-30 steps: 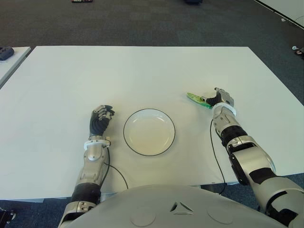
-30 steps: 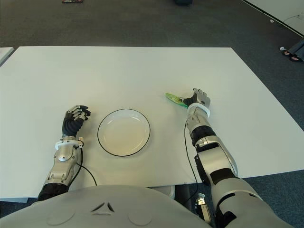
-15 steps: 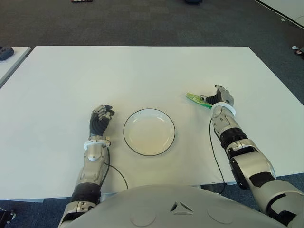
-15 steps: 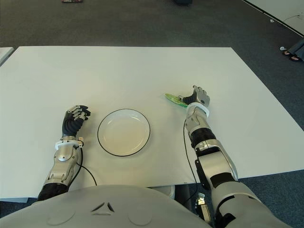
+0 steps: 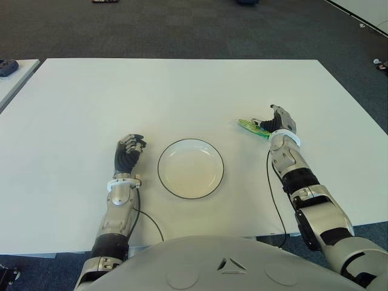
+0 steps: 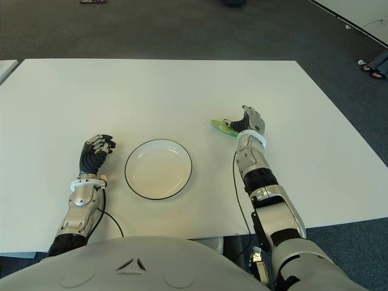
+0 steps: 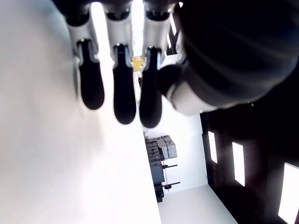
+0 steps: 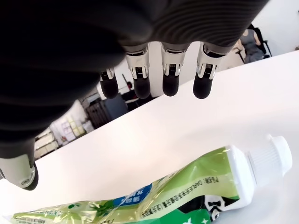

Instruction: Put the toothpaste on the table into the plate.

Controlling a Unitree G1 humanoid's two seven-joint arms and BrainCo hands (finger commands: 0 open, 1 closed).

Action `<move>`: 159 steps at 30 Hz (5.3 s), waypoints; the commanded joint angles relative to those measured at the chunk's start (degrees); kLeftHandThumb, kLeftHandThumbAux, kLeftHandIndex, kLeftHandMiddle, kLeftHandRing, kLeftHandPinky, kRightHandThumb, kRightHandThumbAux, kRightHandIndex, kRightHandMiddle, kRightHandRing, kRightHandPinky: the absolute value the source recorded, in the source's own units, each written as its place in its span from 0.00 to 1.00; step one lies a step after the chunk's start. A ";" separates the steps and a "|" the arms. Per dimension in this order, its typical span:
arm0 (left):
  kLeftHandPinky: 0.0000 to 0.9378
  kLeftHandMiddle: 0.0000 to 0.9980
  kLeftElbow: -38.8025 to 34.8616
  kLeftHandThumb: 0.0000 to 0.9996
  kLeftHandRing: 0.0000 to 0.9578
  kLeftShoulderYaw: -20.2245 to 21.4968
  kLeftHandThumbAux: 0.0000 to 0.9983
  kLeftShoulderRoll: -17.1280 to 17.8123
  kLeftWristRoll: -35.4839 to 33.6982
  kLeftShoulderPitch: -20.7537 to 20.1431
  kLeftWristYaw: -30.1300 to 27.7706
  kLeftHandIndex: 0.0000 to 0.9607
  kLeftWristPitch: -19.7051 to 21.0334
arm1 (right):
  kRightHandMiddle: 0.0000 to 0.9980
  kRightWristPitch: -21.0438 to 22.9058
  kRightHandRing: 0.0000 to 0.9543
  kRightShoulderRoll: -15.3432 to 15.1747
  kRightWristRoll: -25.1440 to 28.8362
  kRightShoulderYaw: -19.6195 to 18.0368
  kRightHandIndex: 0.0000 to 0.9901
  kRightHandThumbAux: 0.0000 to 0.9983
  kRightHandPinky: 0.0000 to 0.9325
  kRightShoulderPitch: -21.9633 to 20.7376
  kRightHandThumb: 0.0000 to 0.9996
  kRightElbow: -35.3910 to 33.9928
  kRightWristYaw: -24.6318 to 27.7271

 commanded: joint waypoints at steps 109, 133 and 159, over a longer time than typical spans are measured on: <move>0.52 0.52 -4.62 0.71 0.52 1.40 0.72 0.31 -0.68 3.89 -0.70 0.44 0.56 | 0.00 -43.27 0.00 -8.28 -16.38 25.17 0.00 0.16 0.00 -12.22 0.48 36.48 7.47; 0.51 0.51 -7.98 0.71 0.52 1.61 0.72 -0.12 -1.70 5.54 -1.13 0.44 3.32 | 0.00 -40.63 0.00 -5.71 -16.34 28.06 0.00 0.17 0.00 -11.11 0.56 37.94 4.73; 0.50 0.50 -8.51 0.70 0.51 2.06 0.72 0.16 -3.12 6.10 -1.92 0.44 2.92 | 0.00 -38.68 0.00 -4.62 -14.12 25.56 0.00 0.32 0.08 -8.63 0.54 36.68 -3.92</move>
